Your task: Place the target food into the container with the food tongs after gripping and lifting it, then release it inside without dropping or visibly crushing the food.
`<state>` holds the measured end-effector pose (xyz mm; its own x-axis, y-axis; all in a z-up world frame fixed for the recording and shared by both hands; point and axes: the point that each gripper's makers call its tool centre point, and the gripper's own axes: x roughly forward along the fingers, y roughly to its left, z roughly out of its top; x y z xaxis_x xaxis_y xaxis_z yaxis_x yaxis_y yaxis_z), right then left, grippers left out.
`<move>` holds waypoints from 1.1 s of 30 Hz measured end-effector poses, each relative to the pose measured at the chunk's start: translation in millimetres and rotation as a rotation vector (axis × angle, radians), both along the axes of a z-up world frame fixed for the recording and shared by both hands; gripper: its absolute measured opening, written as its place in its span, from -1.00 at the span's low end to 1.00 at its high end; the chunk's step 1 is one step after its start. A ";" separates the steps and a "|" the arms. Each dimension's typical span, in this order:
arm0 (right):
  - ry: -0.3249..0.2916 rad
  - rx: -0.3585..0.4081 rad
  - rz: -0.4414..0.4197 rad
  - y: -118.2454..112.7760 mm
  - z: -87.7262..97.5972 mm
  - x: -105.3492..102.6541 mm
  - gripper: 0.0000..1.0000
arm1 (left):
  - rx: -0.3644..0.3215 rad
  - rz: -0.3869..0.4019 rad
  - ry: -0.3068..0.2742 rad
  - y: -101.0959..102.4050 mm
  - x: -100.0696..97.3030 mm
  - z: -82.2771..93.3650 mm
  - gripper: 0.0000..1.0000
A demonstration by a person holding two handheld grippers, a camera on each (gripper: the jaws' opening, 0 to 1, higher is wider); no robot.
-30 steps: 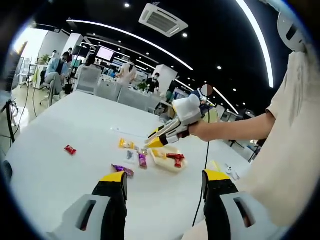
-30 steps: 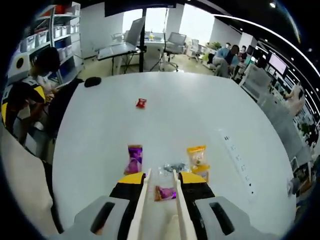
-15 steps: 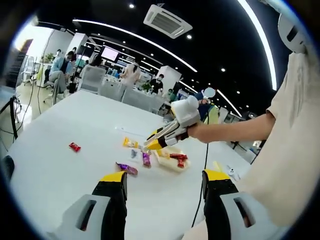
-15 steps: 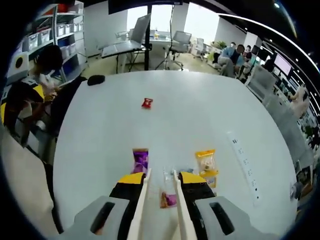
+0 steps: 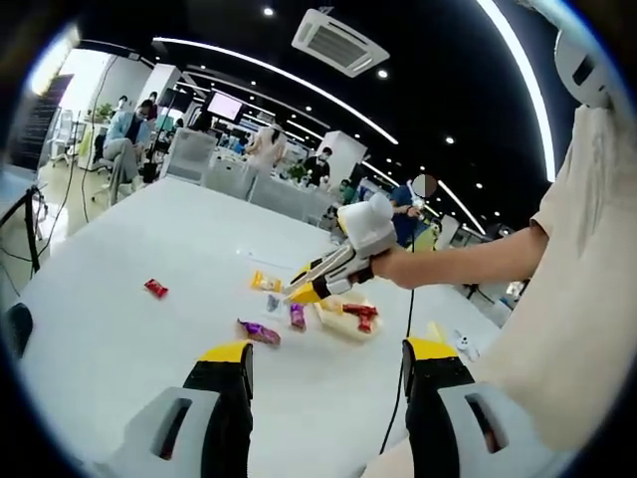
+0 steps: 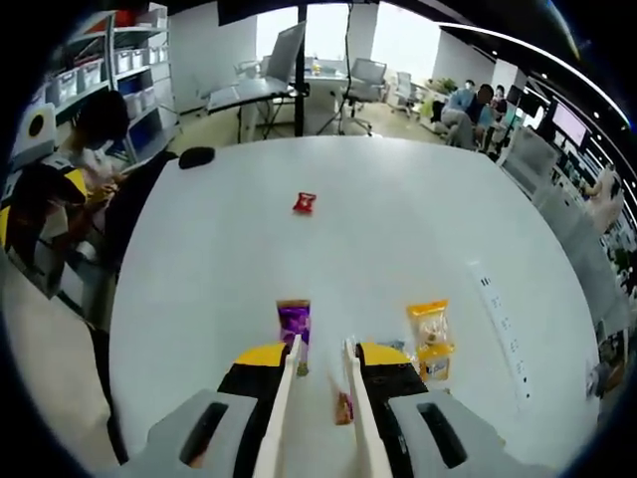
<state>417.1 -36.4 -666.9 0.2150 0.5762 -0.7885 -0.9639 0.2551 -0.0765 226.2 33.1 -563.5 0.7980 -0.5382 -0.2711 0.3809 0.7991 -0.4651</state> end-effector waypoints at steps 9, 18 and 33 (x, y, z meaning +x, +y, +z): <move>0.019 -0.009 0.014 6.8 -7.8 -3.9 -0.47 | -0.002 0.014 0.013 5.9 -2.8 -3.2 0.21; 0.045 -0.021 0.025 11.5 -17.7 -6.5 -0.47 | -0.004 0.023 0.019 8.6 -1.9 -4.9 0.21; 0.087 -0.049 0.054 20.7 -36.0 -13.8 -0.46 | -0.006 0.043 0.034 14.6 -2.8 -7.5 0.21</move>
